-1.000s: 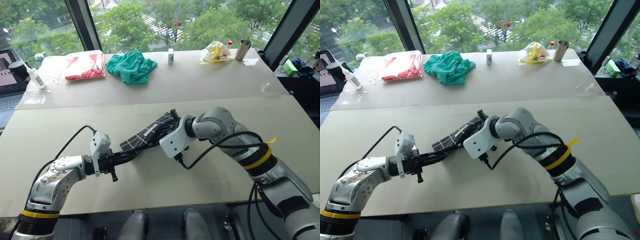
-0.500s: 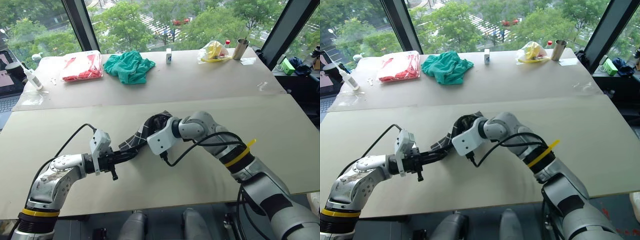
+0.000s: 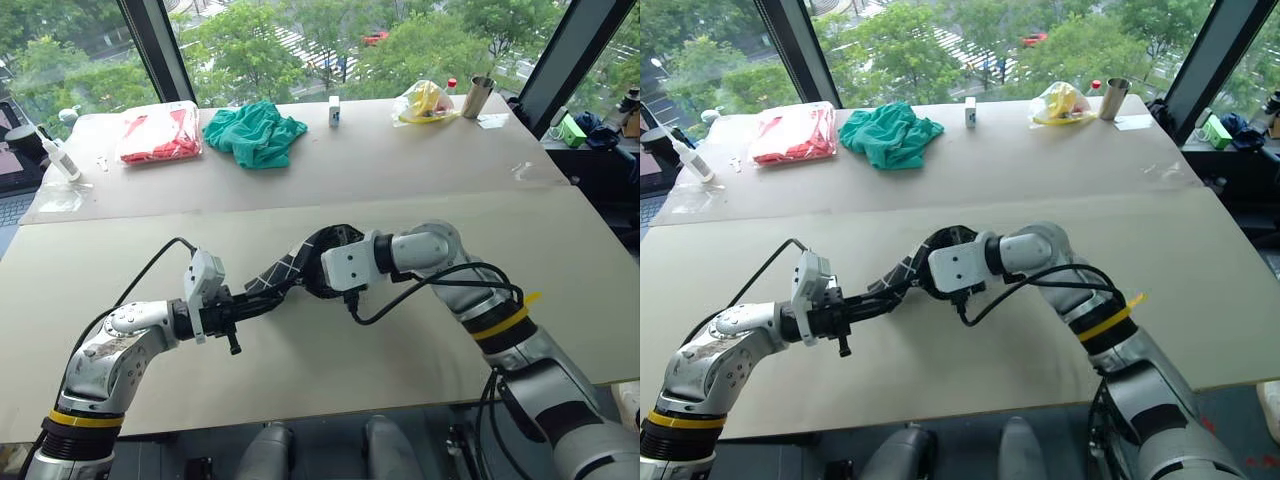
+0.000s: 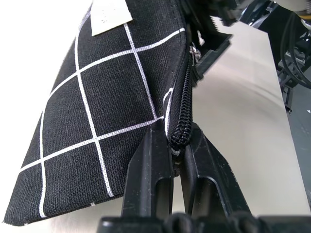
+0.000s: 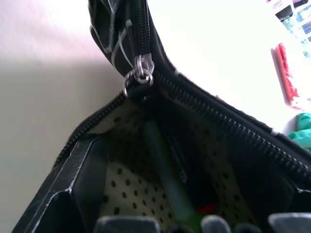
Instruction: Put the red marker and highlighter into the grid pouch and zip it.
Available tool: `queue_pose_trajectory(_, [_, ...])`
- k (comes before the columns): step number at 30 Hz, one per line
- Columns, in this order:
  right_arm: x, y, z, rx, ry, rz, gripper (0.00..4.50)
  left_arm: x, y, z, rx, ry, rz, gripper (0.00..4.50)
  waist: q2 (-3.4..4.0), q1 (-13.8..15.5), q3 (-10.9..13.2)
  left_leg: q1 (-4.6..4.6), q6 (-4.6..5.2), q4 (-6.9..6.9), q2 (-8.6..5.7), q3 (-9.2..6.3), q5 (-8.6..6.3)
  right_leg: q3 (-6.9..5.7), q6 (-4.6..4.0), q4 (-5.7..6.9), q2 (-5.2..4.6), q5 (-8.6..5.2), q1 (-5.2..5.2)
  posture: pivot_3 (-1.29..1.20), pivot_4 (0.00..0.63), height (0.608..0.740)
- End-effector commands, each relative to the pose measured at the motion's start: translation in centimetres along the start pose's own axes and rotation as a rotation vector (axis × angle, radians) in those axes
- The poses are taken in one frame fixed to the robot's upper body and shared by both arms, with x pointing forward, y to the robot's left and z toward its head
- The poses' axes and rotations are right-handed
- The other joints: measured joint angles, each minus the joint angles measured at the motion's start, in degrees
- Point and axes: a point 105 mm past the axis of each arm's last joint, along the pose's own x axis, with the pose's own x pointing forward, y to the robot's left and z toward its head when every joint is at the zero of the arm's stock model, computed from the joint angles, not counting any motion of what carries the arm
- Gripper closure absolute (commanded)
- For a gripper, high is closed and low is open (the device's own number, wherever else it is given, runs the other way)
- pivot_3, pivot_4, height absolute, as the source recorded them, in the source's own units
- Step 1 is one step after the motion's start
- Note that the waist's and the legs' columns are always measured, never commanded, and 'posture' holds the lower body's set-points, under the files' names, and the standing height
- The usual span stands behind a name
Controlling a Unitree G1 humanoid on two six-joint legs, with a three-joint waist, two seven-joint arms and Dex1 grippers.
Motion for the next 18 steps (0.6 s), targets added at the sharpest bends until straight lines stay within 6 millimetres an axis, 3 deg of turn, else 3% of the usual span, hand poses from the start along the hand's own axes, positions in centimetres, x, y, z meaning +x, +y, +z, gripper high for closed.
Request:
queue_pose_trajectory(1, [0.1, -0.7, 2.0, 0.027, -0.106, -0.045, 0.33, -0.2, 0.3, 0.6, 0.009, -0.020, 0.015, 4.50, 0.00, 0.04, 0.00, 0.00, -0.01, 0.00, 0.00, 0.00, 0.01, 0.00, 0.00, 0.00, 0.00, 0.00, 0.00, 0.00, 0.150, 0.740])
queue_pose_trajectory(4, [0.2, -0.4, 1.9, 0.022, -0.102, -0.031, 0.33, -0.2, 0.3, 0.6, 0.008, -0.018, 0.018, 4.50, 0.00, 0.04, 0.00, 0.00, -0.01, 0.00, -0.02, 0.00, 0.01, 0.00, 0.00, -0.01, -0.01, 0.00, 0.01, 0.00, 0.150, 0.740])
queue_pose_trajectory(7, [0.7, -0.9, 2.4, 0.024, -0.119, -0.059, 0.98, -0.3, 0.5, 0.5, 0.002, -0.020, 0.029, 4.50, 0.00, 0.05, 0.00, 0.01, -0.01, 0.01, -0.02, -0.01, 0.01, 0.00, 0.00, 0.00, -0.01, 0.00, 0.01, 0.00, 0.150, 0.740])
queue_pose_trajectory(11, [1.1, -0.9, 2.8, 0.037, -0.133, -0.074, 0.98, -0.3, 0.6, 0.6, 0.002, -0.022, 0.038, 4.50, 0.00, 0.03, 0.00, 0.01, -0.02, 0.01, -0.01, -0.01, 0.01, 0.00, 0.00, 0.01, -0.01, 0.00, 0.00, 0.00, 0.150, 0.740])
queue_pose_trajectory(16, [1.0, -0.5, 2.5, 0.055, -0.126, -0.071, 2.24, -0.3, 0.8, 0.4, 0.000, -0.021, 0.041, 4.50, 0.00, 0.05, 0.00, 0.01, -0.02, 0.01, -0.02, -0.01, 0.01, 0.00, 0.00, 0.00, -0.01, 0.00, 0.01, 0.00, 0.150, 0.740])
queue_pose_trajectory(18, [0.8, -0.6, 2.3, 0.061, -0.118, -0.072, 3.01, -0.2, 0.9, 0.5, -0.001, -0.022, 0.043, 4.50, 0.00, 0.06, 0.00, 0.01, -0.03, 0.01, -0.02, -0.01, 0.02, 0.00, 0.00, 0.00, -0.01, 0.00, 0.01, 0.00, 0.150, 0.740])
